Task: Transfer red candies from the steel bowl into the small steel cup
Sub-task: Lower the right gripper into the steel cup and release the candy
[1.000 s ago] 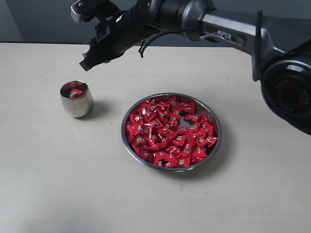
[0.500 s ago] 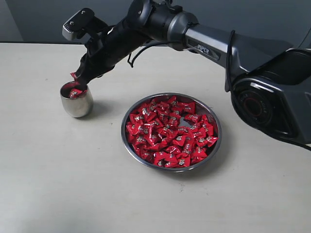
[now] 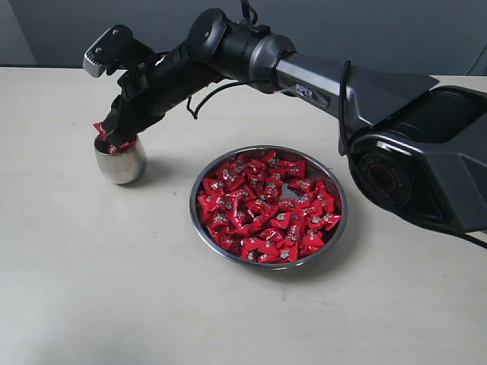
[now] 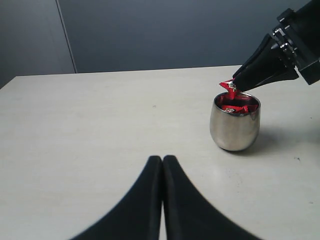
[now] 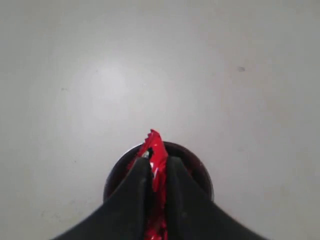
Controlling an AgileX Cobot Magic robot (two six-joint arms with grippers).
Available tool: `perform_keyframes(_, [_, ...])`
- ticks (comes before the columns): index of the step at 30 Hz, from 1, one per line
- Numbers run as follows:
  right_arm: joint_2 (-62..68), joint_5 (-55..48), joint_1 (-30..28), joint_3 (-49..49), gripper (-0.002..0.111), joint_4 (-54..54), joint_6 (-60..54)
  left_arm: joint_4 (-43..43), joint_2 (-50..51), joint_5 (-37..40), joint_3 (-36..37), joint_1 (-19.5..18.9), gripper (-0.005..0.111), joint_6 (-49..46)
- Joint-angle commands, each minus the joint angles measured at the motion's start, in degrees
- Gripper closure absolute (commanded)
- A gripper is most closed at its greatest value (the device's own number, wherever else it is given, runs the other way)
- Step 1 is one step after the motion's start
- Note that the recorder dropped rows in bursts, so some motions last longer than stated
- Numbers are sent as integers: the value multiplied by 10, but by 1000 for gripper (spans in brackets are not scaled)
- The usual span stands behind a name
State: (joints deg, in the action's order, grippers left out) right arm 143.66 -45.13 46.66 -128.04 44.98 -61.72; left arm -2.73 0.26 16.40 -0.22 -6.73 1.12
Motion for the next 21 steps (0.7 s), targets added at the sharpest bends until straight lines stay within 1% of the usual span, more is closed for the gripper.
perform_keyframes(1, [0,22,4,-3,109,6,-5,4,-3,-1,2,0,106,1])
perform_keyframes(12, [12,52,4,-3,109,3,-3,4,-3,-1,2,0,106,1])
perform_keyframes(21, [27,54,4,-2,109,0,-3,4,-3,-1,2,0,106,1])
